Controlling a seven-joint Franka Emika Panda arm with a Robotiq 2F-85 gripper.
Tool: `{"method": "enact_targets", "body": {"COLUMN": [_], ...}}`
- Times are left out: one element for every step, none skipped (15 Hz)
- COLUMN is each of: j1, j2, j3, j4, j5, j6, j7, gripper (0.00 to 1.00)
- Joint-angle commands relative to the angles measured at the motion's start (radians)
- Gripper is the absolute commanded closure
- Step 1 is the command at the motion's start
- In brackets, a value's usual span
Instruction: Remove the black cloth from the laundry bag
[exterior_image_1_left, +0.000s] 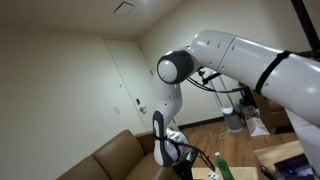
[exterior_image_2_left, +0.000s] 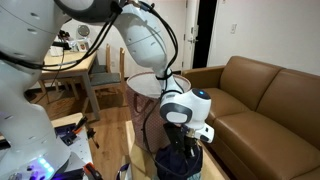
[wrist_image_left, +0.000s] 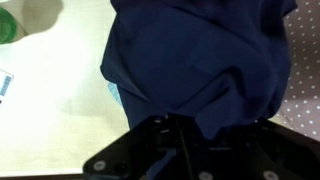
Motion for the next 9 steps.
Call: {"method": "enact_targets", "body": {"j1": [0.003,0.015,0.025,0.027,0.035,0.028,0.022,0.020,0.013], "j2": [-0.093,-0.108,-0.104,-0.106,-0.082,-0.067,-0.046,-0.033,-0.013], "j3": [0.013,0.006,-0.001,0.000,-0.004,0.006,0.016,0.022,0.032], "j4": [-0.074,-0.084,-0.074,-0.071,-0.050,-0.037,-0.029,-0.027,-0.025], "j5": [-0.060,-0.080,-0.104,-0.116,-0.129,-0.135,-0.137,-0.136,-0.132], "j6": [0.109,0.136,0.133,0.136,0.115,0.101,0.087,0.084,0.075], "j7": [0.031,0.041,0.052,0.061,0.084,0.083,0.086,0.091,0.087], "gripper": [0.92,0.92,0.92,0.92,0.92,0.92,0.92,0.92,0.92]}}
